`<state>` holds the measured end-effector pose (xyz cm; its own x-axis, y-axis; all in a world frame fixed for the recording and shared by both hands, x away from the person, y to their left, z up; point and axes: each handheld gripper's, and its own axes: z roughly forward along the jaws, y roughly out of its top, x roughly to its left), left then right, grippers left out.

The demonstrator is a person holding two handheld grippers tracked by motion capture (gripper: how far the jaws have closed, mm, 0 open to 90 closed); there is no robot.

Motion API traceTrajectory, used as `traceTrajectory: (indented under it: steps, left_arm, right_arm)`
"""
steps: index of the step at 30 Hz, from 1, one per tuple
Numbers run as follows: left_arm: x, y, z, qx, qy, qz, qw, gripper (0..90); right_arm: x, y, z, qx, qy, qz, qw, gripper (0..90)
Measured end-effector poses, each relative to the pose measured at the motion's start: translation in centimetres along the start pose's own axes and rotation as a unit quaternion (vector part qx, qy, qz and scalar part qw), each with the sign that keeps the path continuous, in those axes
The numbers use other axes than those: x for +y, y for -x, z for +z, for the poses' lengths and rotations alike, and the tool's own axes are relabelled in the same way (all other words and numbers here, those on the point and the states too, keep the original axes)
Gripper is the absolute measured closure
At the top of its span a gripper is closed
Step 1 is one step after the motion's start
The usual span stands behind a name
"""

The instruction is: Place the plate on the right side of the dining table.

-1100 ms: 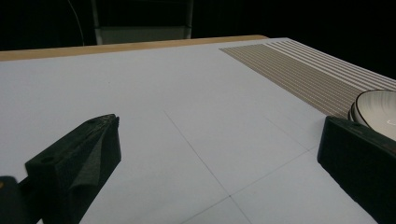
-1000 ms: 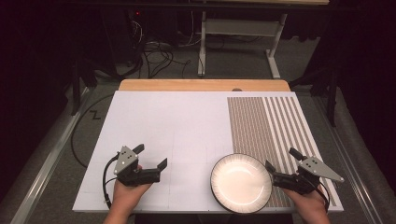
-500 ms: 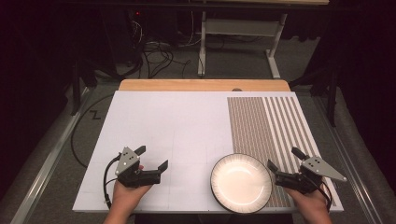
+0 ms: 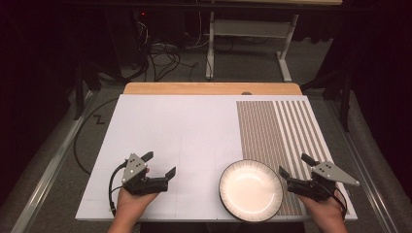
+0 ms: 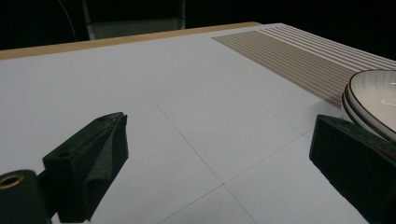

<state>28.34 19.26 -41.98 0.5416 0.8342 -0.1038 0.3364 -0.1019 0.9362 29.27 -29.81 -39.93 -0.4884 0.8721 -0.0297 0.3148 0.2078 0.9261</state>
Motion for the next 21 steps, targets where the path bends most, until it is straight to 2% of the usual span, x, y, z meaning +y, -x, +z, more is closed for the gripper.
traceTrajectory:
  steps: [3, 6, 8, 9, 10, 11, 14, 17, 18, 20, 21]
  left_arm:
    - [0.1, 0.1, 0.0, -0.004, 0.003, 0.000, 1.0000, 5.1]
    - [0.1, 0.2, 0.1, -0.009, 0.001, -0.002, 1.0000, 5.1]
    - [0.0, 0.2, 0.1, -0.012, -0.002, -0.004, 0.9999, 5.1]
    - [0.1, 0.2, 0.1, -0.012, -0.001, -0.004, 0.9999, 4.8]
    - [0.1, 0.2, 0.1, -0.012, -0.001, -0.004, 0.9999, 4.4]
    - [0.1, 0.2, 0.1, -0.013, 0.000, -0.007, 0.9999, 4.1]
    - [0.1, 0.2, 0.1, -0.016, -0.001, -0.007, 0.9998, 3.7]
    - [0.1, 0.3, 0.2, -0.017, -0.001, -0.006, 0.9998, 3.4]
    - [0.1, 0.3, 0.2, -0.017, -0.001, -0.006, 0.9998, 3.3]
    - [0.1, 0.3, 0.1, -0.018, 0.000, -0.006, 0.9998, 3.2]
    - [0.2, 0.4, 0.1, -0.019, 0.000, -0.006, 0.9998, 3.2]
  right_arm:
    - [0.1, 0.1, -0.1, 0.008, -0.010, -0.002, 0.9999, 19.3]
    - [0.1, 0.4, -0.3, 0.022, -0.025, -0.007, 0.9994, 33.6]
    - [0.1, 0.5, -0.3, 0.025, -0.031, -0.008, 0.9992, 34.3]
    - [0.1, 0.7, -0.4, 0.035, -0.037, -0.009, 0.9987, 42.4]
    - [0.1, 0.7, -0.4, 0.035, -0.037, -0.009, 0.9987, 42.4]
    - [0.2, 0.9, -0.4, 0.049, -0.046, -0.014, 0.9976, 43.9]
    - [0.3, 1.0, -0.5, 0.054, -0.050, -0.014, 0.9972, 47.6]
    - [0.4, 1.2, -0.9, 0.065, -0.052, -0.022, 0.9963, 55.3]
    - [0.4, 1.3, -1.1, 0.083, -0.059, -0.030, 0.9943, 61.0]
    - [0.4, 1.3, -1.1, 0.090, -0.064, -0.034, 0.9933, 61.7]
    - [0.5, 1.4, -1.1, 0.108, -0.077, -0.034, 0.9906, 66.8]
